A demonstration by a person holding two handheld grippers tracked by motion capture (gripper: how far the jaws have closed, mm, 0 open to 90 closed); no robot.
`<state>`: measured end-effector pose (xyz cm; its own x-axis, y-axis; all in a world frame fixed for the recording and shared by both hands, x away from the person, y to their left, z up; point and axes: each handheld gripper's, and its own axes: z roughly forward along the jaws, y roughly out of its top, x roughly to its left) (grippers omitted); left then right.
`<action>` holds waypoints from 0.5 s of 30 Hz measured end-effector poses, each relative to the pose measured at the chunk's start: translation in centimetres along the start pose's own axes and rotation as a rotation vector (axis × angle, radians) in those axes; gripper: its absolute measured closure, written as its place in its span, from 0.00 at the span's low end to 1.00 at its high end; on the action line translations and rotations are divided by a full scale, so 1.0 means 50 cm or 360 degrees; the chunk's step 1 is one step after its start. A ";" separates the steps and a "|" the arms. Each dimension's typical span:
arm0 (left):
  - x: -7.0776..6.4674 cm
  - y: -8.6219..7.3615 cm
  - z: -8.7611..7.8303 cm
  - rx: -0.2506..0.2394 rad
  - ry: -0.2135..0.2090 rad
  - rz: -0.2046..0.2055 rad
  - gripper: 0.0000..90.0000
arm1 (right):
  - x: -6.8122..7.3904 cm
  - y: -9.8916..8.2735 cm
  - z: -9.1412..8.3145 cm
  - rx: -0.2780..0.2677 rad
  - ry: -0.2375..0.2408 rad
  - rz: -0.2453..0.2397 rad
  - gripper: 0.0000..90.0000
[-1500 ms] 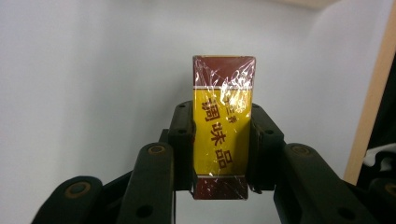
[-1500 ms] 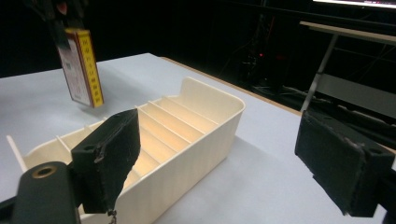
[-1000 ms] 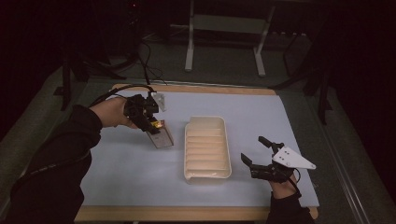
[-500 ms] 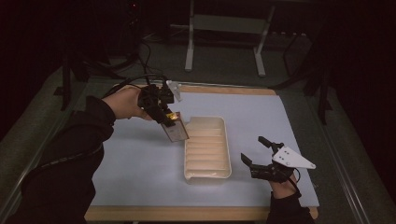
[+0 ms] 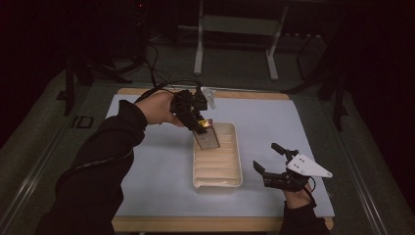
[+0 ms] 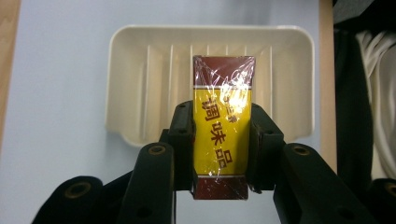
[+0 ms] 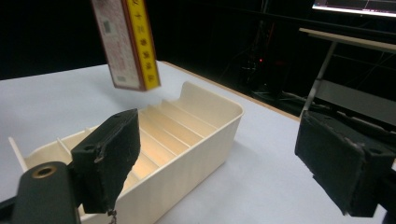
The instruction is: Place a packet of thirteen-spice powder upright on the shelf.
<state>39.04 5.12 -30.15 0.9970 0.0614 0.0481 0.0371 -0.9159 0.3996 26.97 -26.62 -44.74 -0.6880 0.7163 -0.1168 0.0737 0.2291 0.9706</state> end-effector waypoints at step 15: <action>0.030 0.021 0.084 -0.0079 -0.0088 0.0021 0.76 | 0.001 -0.001 -0.001 0.0003 0.0003 -0.0004 0.16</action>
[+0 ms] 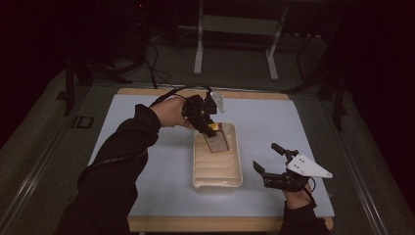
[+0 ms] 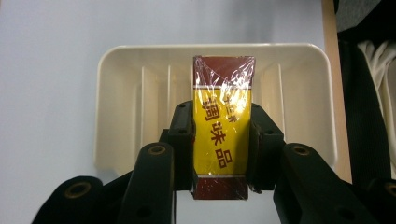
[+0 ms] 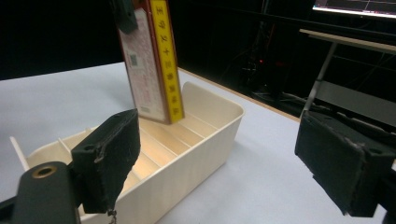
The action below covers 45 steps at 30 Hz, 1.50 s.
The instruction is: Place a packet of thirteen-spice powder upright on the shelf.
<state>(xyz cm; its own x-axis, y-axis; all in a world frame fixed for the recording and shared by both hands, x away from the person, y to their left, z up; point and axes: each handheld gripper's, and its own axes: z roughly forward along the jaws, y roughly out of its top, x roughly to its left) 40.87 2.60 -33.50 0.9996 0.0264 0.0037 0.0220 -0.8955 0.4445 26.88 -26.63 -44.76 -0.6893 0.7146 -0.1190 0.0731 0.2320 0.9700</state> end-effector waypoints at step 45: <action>0.023 0.010 0.135 0.0231 -0.0048 0.0050 0.76 | -0.002 -0.003 0.001 0.0003 0.0011 0.0007 0.16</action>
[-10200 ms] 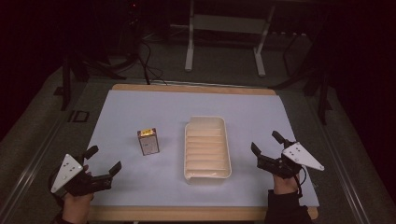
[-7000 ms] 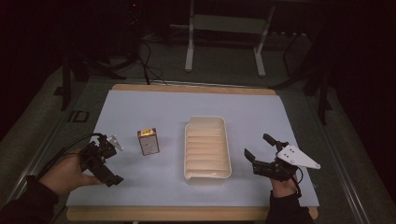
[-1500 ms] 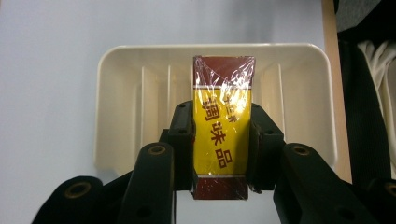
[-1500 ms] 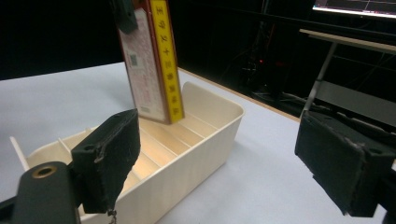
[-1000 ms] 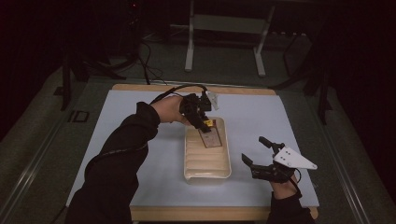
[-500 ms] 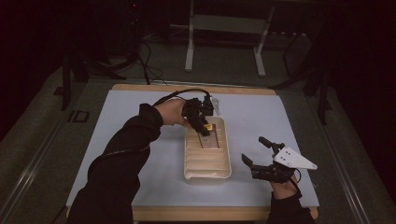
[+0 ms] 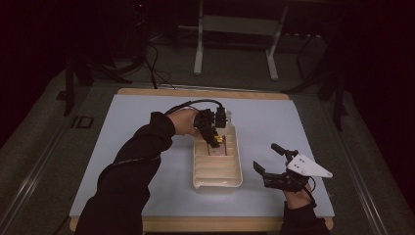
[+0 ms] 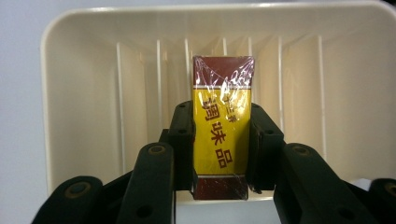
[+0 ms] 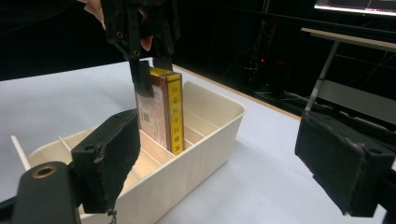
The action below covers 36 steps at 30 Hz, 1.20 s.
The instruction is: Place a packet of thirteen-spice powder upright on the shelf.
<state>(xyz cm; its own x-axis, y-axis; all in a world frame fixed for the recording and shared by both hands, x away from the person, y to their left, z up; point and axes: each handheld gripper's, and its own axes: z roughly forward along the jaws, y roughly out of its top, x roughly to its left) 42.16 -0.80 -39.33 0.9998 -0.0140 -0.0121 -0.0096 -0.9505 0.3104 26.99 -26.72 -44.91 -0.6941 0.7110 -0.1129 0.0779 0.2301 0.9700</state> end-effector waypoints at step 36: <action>0.000 0.010 0.007 -0.0038 -0.0003 -0.0086 0.57 | 0.001 0.001 -0.001 -0.0005 0.0004 0.0006 0.16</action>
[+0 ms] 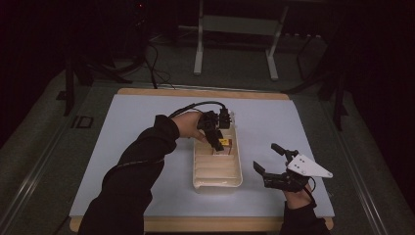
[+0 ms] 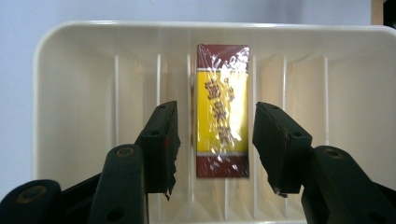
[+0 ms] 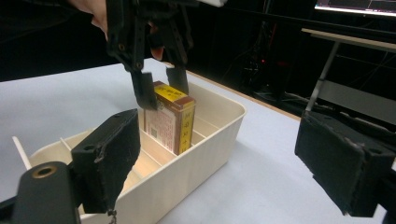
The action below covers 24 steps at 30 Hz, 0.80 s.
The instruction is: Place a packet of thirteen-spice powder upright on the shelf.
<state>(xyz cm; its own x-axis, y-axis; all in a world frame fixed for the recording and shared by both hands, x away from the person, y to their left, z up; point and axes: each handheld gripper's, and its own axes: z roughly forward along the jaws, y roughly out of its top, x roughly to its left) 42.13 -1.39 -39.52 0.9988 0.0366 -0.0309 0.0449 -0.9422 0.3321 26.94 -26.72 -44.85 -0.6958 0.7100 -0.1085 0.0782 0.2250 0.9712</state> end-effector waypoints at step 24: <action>-0.018 -0.085 -0.078 -0.0078 0.0124 -0.0099 0.58 | 0.002 -0.001 0.002 0.0009 -0.0003 0.0004 0.16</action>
<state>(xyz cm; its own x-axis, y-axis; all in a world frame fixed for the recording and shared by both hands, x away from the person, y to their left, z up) 41.10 3.89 -37.24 0.9923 0.1223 0.0195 0.1059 -0.9199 0.3777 26.97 -26.60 -44.92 -0.6942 0.7119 -0.1063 0.0843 0.2270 0.9702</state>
